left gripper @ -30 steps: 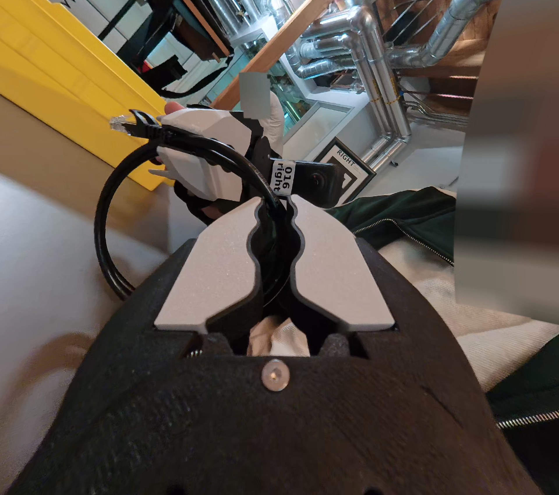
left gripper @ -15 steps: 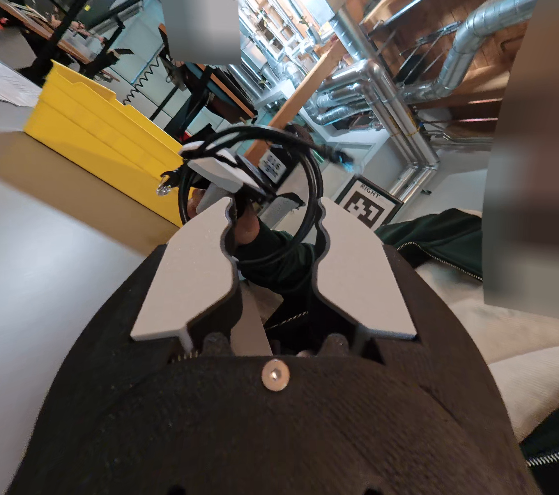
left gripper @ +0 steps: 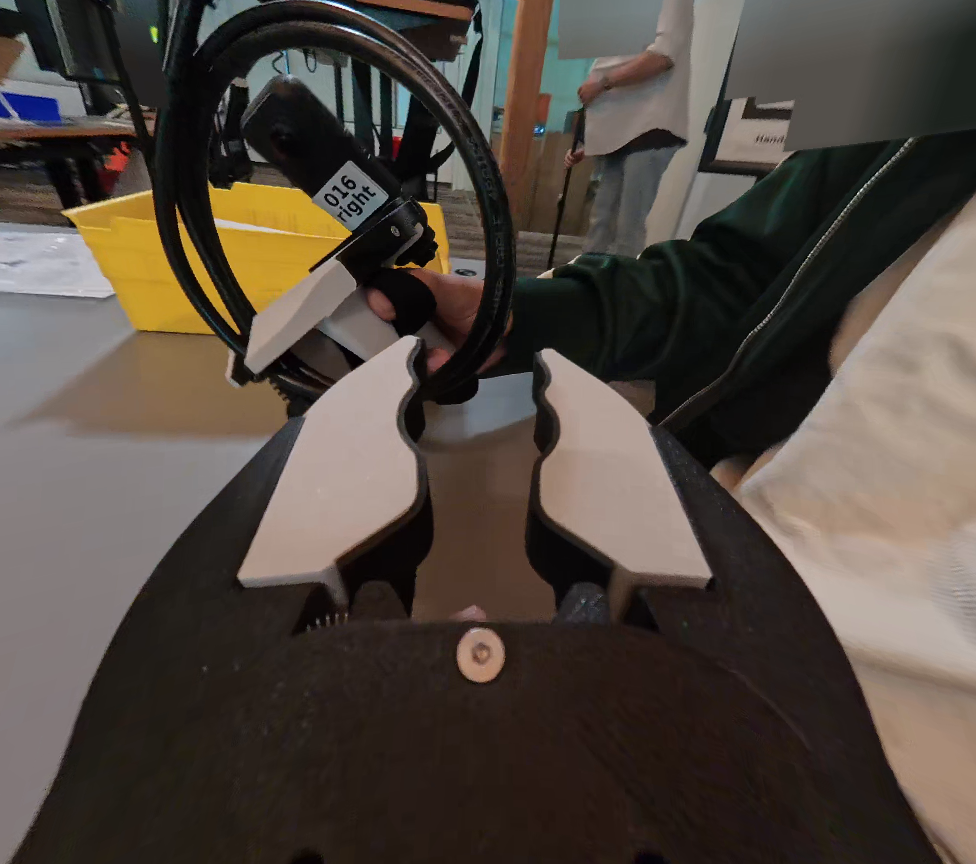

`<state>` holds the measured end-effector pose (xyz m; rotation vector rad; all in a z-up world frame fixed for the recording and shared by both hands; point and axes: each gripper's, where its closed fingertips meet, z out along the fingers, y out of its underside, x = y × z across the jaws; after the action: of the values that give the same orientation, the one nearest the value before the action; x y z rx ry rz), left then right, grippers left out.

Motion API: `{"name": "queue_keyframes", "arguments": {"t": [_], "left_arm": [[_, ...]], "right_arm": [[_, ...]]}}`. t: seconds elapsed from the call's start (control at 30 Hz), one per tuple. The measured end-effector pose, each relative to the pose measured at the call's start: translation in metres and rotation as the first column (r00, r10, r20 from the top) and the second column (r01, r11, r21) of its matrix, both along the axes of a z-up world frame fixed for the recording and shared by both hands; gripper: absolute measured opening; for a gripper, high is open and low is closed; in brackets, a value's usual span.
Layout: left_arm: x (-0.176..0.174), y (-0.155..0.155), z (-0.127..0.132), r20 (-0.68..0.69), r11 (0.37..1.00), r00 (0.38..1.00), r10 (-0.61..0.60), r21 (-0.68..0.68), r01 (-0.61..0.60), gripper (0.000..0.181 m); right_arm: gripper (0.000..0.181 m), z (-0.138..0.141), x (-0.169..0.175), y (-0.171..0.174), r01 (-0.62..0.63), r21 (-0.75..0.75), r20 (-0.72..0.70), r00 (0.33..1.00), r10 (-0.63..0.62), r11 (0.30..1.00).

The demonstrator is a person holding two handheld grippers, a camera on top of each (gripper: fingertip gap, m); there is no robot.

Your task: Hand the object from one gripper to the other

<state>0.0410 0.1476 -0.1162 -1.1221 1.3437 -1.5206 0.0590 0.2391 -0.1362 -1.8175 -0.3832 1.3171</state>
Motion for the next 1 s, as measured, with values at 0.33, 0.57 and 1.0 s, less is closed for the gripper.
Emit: {"name": "queue_keyframes", "arguments": {"t": [0.33,0.57,1.0], "left_arm": [[-0.002,-0.009,0.002,-0.007,0.999,0.999,-0.052,-0.001,0.052,0.009],[-0.005,-0.002,0.004,-0.013,1.000,1.000,-0.022,-0.020,0.022,0.005],[-0.017,0.015,0.018,0.062,0.995,0.998,0.025,-0.103,-0.018,0.006]], "right_arm": [[0.009,-0.012,-0.014,-0.006,-0.073,-0.060,-0.014,0.997,0.073,0.996],[0.047,-0.011,-0.007,0.008,0.038,0.059,0.002,0.999,-0.038,0.998],[0.049,0.006,0.008,0.013,0.103,0.126,-0.079,0.992,-0.094,0.987]]}}
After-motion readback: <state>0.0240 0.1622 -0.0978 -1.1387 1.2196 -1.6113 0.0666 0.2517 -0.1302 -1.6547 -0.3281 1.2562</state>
